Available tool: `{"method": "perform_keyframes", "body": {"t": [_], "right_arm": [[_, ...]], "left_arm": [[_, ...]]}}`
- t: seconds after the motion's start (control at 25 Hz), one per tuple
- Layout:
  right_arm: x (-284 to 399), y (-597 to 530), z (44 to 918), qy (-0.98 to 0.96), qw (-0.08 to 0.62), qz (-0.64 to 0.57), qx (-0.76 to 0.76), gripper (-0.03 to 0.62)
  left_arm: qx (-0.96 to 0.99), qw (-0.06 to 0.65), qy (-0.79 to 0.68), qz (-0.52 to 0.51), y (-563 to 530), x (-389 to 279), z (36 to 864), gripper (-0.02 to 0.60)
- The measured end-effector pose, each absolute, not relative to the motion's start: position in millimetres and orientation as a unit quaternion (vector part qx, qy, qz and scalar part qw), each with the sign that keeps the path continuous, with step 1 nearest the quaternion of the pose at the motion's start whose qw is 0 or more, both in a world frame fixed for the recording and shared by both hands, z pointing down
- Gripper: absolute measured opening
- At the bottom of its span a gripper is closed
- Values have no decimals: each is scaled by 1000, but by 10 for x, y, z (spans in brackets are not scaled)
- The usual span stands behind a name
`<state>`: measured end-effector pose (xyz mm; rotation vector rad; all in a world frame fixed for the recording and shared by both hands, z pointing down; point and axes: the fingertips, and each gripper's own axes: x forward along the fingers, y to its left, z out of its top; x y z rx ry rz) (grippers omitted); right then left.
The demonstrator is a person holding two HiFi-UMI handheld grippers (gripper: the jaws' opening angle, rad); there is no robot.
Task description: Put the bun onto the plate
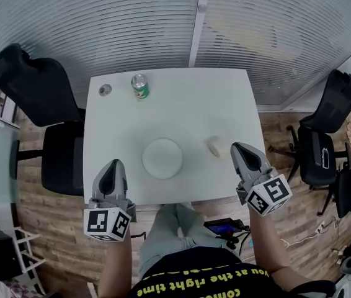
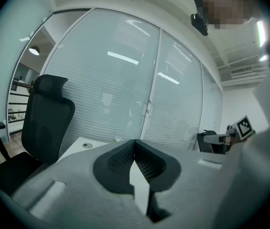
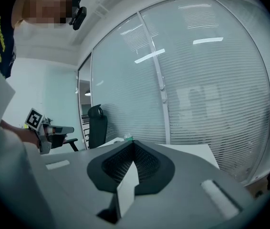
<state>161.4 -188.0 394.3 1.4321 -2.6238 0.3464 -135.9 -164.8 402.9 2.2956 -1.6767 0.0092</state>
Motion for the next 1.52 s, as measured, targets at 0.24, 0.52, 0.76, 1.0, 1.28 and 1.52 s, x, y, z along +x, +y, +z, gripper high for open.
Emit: {"method": "perform_keyframes", "body": {"t": [0.24, 0.52, 0.76, 1.0, 1.28, 1.52], "right_arm": [[1758, -1976, 4183, -859, 82, 124, 491, 6], [1851, -2078, 4459, -853, 101, 130, 495, 6], [1882, -2144, 4813, -854, 131, 136, 485, 6], [1911, -2139, 5125, -855, 146, 149, 474, 6], [1910, -2175, 5346, -856, 165, 148, 466, 26], [1888, -2213, 5491, -855, 171, 162, 462, 69]], "left_arm": [[798, 154, -582, 11, -1651, -1359, 4071, 0], [796, 159, -583, 17, -1668, -1370, 4120, 0], [795, 164, -584, 23, -1672, -1345, 4189, 0], [796, 161, -583, 26, -1690, -1305, 4188, 1], [791, 168, -587, 32, -1677, -1305, 4256, 0], [787, 168, -592, 33, -1699, -1339, 4284, 0]]}}
